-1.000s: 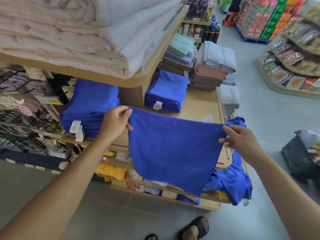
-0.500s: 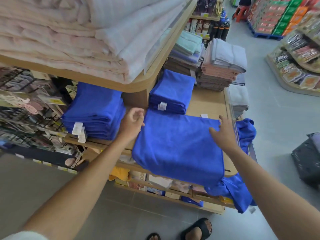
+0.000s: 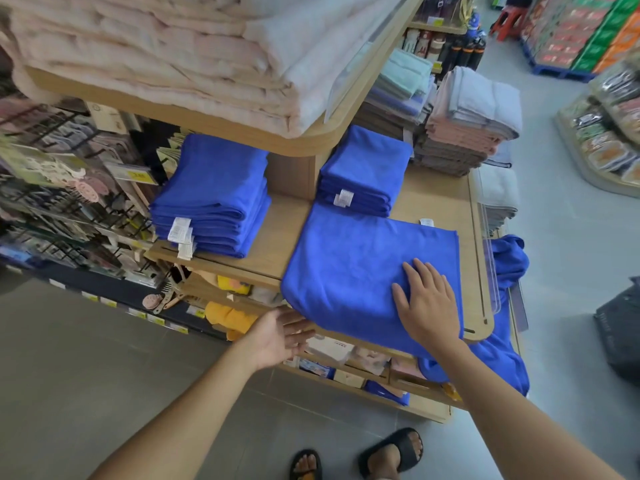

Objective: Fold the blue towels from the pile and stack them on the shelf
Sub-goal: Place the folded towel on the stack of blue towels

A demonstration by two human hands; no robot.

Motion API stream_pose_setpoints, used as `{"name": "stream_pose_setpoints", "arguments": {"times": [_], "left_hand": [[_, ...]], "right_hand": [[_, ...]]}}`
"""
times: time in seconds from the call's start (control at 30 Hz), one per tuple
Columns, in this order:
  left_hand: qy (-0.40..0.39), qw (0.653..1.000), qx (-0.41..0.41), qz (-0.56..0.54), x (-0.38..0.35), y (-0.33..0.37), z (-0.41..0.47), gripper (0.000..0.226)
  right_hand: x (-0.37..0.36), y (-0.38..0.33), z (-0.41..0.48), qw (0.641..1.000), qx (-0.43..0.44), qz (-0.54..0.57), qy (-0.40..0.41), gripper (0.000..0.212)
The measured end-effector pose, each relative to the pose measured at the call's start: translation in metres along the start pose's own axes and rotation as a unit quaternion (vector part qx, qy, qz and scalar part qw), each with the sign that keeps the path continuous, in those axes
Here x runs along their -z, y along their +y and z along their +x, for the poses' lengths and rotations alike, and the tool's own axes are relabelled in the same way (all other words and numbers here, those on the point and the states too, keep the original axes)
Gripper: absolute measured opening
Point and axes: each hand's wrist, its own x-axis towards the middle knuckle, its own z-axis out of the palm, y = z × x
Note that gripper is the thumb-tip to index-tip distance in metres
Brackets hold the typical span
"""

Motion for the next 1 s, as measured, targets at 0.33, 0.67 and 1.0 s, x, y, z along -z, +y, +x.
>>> {"name": "stream_pose_setpoints", "arguments": {"times": [0.33,0.67,1.0], "left_hand": [[-0.053,0.989,0.122,-0.072,0.019,-0.001,-0.001,0.054],[0.024,0.994,0.061,-0.089,0.061,-0.014,-0.008,0.017],[0.09,0.964,-0.136,0.211,0.062,-0.031,-0.023,0.034]], "right_hand": [[0.001,-0.002,0.0,1.0,-0.007,-0.004,0.006,0.059],[0.001,-0.002,0.0,1.0,-0.004,-0.007,0.006,0.06],[-0.001,0.001,0.002,1.0,0.004,-0.005,-0.012,0.062]]}}
